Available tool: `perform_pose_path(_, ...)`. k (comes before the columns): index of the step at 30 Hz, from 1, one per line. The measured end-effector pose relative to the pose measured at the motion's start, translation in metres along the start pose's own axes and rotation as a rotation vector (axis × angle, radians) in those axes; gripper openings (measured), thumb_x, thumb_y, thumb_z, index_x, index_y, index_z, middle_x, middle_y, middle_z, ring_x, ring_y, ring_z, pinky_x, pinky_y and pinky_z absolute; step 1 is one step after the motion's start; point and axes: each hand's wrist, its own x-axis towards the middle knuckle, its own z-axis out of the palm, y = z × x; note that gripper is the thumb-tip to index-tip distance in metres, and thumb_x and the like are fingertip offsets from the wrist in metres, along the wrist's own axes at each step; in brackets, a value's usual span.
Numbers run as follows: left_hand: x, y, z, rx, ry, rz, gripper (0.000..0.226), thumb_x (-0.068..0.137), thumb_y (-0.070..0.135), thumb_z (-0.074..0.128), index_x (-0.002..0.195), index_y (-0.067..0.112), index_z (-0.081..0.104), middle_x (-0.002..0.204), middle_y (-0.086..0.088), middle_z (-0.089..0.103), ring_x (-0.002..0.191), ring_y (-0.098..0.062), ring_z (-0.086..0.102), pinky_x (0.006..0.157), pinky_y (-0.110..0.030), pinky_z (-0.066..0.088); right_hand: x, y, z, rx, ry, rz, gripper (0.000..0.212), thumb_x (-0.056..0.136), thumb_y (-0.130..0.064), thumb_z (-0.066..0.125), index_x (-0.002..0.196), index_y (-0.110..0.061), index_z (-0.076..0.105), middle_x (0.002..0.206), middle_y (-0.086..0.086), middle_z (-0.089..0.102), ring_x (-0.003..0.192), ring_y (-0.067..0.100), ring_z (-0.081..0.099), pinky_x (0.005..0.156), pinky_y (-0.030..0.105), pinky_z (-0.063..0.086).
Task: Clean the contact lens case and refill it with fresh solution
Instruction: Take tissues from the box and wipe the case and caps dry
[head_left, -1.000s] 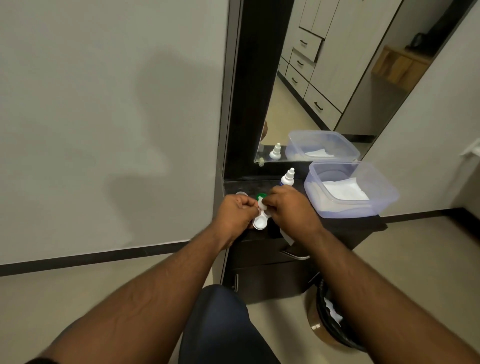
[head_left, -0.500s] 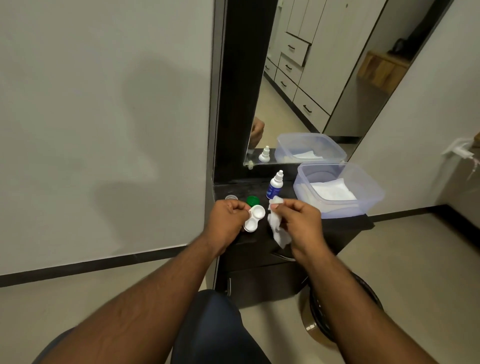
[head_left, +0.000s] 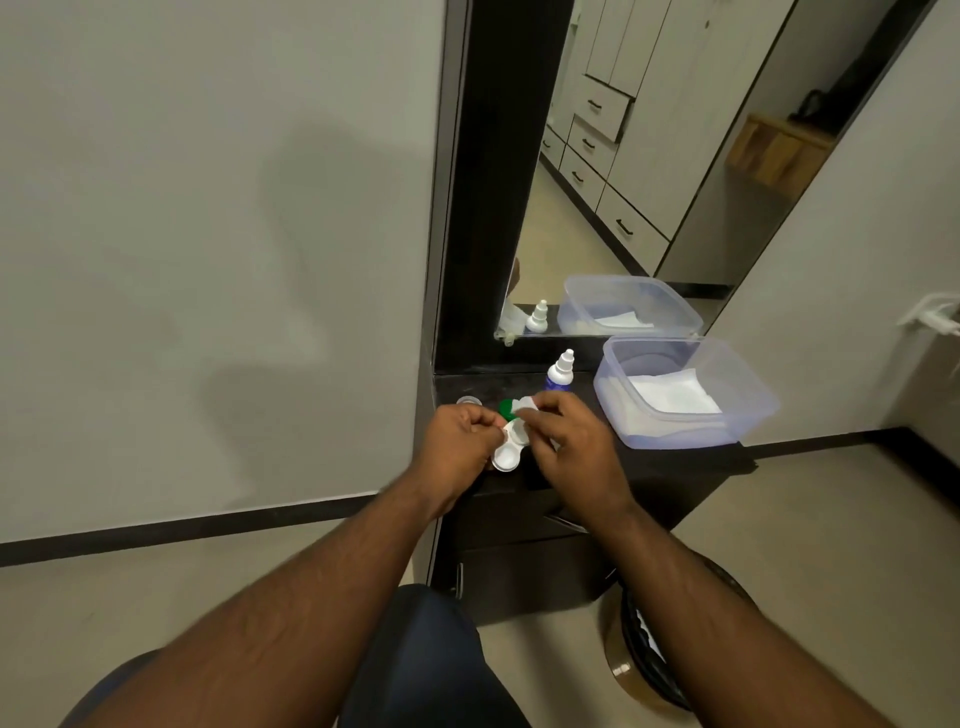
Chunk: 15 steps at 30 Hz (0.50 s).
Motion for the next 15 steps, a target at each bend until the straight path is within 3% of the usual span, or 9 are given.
perform_pose_path(4, -0.001, 0.003, 0.000, 0.005, 0.004, 0.011, 0.011, 0.086, 0.002, 0.063, 0.088, 0.008, 0.072, 0.086, -0.016, 0.071, 0.072, -0.020, 0.063, 0.069, -0.034, 0.055, 0.001, -0.003, -0.005, 0.212, 0.115, 0.216, 0.023, 0.082, -0.003, 0.069, 0.103, -0.010, 0.068, 0.098, -0.002, 0.065, 0.092, 0.007, 0.061, 0.083, 0.017, 0.051)
perform_pose_path(8, -0.003, 0.004, -0.001, -0.015, -0.005, 0.009, 0.011, 0.086, 0.003, 0.063, 0.087, 0.009, 0.072, 0.087, -0.015, 0.072, 0.076, -0.022, 0.065, 0.073, -0.038, 0.056, 0.005, -0.007, -0.004, 0.322, 0.040, 0.298, 0.019, 0.082, -0.010, 0.072, 0.097, -0.016, 0.063, 0.090, -0.007, 0.065, 0.088, 0.005, 0.060, 0.077, 0.007, 0.045)
perform_pose_path(12, -0.001, 0.001, -0.001, -0.025, -0.002, 0.001, 0.011, 0.085, 0.003, 0.064, 0.091, 0.008, 0.072, 0.089, -0.008, 0.072, 0.080, -0.018, 0.067, 0.072, -0.031, 0.057, 0.003, 0.001, -0.004, 0.047, -0.083, 0.062, 0.015, 0.080, -0.010, 0.072, 0.096, -0.009, 0.072, 0.093, 0.005, 0.071, 0.088, 0.018, 0.062, 0.079, 0.027, 0.050)
perform_pose_path(15, 0.002, 0.001, -0.001, -0.029, -0.008, -0.033, 0.016, 0.084, 0.003, 0.066, 0.099, 0.005, 0.072, 0.095, -0.012, 0.072, 0.086, -0.022, 0.069, 0.079, -0.036, 0.058, 0.004, 0.007, -0.011, -0.122, -0.235, -0.162, 0.024, 0.079, -0.009, 0.072, 0.103, -0.009, 0.072, 0.098, 0.008, 0.063, 0.089, 0.020, 0.058, 0.071, 0.030, 0.051)
